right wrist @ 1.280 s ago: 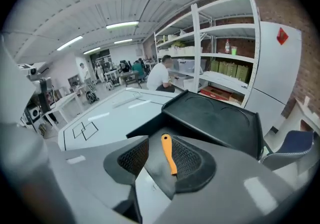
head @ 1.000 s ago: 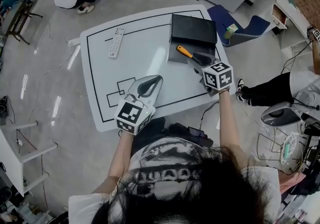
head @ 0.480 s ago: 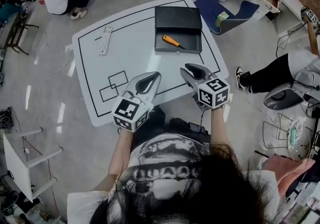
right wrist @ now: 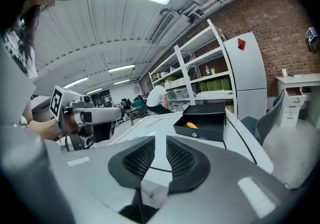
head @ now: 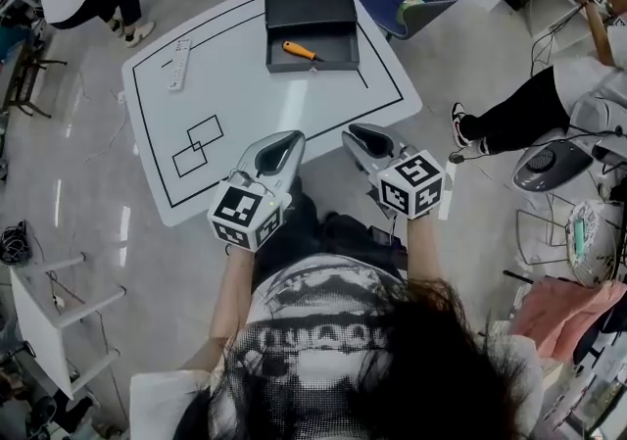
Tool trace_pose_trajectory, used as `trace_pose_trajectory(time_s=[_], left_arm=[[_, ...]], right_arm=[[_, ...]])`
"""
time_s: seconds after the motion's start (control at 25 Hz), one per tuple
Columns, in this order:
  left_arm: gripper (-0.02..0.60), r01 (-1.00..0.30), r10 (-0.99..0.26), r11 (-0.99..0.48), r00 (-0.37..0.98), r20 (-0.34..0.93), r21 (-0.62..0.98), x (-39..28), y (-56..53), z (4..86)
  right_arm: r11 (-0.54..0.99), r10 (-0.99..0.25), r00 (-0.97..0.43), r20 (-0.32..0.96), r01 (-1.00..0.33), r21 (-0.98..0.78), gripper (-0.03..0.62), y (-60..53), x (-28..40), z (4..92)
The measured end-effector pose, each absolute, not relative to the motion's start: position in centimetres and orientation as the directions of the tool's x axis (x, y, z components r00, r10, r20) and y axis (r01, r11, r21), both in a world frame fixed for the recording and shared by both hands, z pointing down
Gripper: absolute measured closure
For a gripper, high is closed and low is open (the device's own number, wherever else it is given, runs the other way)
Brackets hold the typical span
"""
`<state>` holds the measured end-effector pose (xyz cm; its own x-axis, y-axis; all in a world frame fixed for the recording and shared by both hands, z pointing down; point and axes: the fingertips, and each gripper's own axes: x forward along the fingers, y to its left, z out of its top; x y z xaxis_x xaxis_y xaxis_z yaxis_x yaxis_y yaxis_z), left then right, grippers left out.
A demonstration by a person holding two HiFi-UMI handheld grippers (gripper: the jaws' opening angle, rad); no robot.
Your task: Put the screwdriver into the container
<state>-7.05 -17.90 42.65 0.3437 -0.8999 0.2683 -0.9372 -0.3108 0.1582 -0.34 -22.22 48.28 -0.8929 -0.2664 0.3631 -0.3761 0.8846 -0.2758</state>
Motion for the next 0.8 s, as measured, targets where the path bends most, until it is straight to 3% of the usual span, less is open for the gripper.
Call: trace_pose_trajectory(time_s=[0.4,0.8], left_arm=[[0.581,-0.942,-0.897,-0.300,0.333,0.291,0.152,-1.0,-13.7,42.9],[0.581,-0.946,-0.901,-0.300,0.324,0.289,0.125,-0.7,-11.8,41.3]], right_arm=[[0.895,-0.246,-0.925,0.289,-0.331,-0.298,0.540,-17.4,4.3,46.4],[0.906,-0.234,-0.939,0.250,-0.304,-0.294,0.548,-15.4,3.8,44.7]])
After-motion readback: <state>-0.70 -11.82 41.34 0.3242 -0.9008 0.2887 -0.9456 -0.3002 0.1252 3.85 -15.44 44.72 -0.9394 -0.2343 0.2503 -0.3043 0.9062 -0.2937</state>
